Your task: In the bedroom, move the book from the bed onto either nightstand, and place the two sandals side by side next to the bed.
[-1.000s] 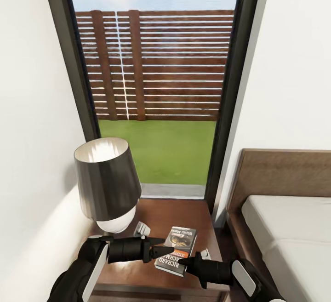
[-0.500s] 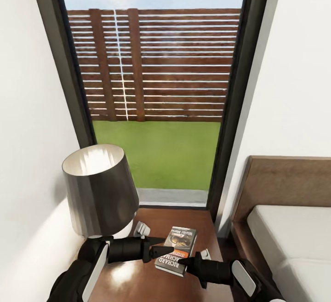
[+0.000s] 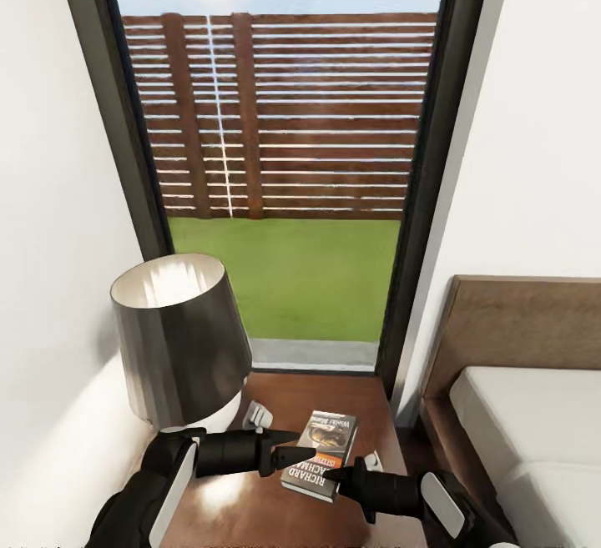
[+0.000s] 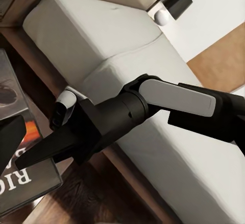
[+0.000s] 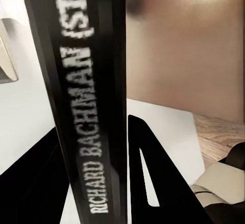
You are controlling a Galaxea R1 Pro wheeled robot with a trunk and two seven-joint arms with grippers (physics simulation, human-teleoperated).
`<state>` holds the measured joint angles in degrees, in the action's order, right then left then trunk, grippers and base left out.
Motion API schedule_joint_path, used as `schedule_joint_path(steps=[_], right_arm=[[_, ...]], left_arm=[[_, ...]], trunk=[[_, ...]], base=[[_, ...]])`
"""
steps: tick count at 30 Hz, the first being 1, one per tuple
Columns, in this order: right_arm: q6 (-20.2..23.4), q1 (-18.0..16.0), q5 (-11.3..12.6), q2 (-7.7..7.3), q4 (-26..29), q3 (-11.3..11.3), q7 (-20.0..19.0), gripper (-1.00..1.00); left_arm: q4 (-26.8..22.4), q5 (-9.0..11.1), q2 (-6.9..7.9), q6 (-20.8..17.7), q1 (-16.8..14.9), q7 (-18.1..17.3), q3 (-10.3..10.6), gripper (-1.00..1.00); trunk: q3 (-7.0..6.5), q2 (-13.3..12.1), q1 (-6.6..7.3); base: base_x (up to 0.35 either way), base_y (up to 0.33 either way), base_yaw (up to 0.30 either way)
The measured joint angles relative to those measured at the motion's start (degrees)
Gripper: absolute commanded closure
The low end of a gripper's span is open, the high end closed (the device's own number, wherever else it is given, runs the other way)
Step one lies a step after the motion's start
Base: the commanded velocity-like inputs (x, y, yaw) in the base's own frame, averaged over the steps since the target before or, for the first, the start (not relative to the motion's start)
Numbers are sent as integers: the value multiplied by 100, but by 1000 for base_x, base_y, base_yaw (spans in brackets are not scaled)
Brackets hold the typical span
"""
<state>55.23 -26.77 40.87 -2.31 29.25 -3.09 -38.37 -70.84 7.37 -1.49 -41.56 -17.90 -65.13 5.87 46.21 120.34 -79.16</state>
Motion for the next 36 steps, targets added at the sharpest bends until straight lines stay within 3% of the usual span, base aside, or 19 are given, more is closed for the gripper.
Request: schedule_joint_path(steps=[17,22,32,36], right_arm=[[0,0,0,0,0,0,0,100],[4,0,12,0,0,1,-1,100],[0,0,0,0,0,0,-1,100],[3,0,10,0,-1,1,-1,100]], left_arm=[[0,0,0,5,0,0,1,-100],[0,1,0,6,0,0,0,-100],[0,0,0,8,0,-1,0,-100],[0,1,0,7,0,0,1,-100]], trunk=[[305,682,-374],[306,683,-374],[485,1083,-593],[485,1084,-594]], base=[[0,0,0],[0,0,0],[0,0,0],[0,0,0]])
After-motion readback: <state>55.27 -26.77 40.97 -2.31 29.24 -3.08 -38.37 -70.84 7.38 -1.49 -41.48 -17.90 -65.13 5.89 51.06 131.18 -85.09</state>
